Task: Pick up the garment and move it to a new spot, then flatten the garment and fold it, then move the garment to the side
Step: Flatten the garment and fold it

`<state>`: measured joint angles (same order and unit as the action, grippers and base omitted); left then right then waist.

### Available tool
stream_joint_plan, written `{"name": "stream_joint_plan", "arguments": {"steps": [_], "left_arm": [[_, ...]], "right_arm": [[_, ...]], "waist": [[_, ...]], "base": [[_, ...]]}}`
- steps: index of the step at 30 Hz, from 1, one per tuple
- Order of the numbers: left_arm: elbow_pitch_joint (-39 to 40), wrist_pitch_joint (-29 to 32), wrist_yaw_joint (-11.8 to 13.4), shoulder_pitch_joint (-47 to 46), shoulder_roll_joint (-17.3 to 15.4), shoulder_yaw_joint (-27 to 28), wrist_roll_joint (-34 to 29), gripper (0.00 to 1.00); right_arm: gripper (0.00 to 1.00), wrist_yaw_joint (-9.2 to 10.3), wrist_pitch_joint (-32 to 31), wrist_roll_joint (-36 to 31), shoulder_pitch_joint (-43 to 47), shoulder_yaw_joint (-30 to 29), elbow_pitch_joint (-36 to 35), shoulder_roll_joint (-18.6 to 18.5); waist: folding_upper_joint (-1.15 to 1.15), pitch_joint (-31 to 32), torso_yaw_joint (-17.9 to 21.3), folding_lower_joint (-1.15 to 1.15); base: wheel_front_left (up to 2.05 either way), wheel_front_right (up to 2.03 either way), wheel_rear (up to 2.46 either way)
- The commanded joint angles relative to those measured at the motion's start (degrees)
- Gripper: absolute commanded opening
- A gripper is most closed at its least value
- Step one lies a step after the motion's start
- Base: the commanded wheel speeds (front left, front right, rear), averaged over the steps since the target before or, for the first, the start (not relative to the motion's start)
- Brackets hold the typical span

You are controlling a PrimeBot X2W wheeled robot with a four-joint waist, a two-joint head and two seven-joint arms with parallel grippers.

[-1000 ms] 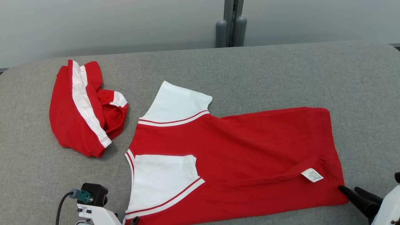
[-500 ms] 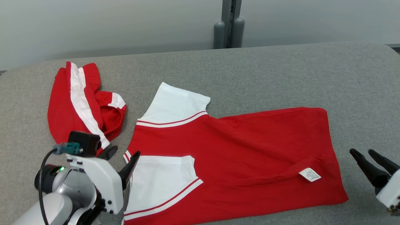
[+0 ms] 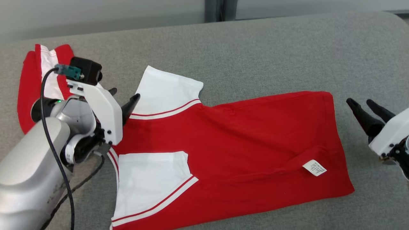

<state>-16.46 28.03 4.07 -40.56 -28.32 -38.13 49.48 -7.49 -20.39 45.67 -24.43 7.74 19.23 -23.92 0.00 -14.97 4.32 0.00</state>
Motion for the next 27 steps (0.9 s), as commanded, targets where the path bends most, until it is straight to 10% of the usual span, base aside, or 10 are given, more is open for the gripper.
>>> {"name": "stream_joint_plan", "arguments": {"steps": [1,27], "left_arm": [[-1.19,0.23,-0.67,-1.78,0.0,-0.1,-0.34,1.0],[-27.57,4.66,-6.89,-24.38,6.65,-4.15,-4.46,1.0]], "right_arm": [[1.0,-0.04,0.4,0.1,-1.38,0.0,0.36,0.28],[1.0,-0.03,-1.57,10.7,-19.15,14.04,8.36,-0.05]], "waist": [[0.0,-2.28,1.09,0.0],[0.0,-13.26,6.16,0.0]], "base": [[0.0,0.0,0.0],[0.0,0.0,0.0]]}}
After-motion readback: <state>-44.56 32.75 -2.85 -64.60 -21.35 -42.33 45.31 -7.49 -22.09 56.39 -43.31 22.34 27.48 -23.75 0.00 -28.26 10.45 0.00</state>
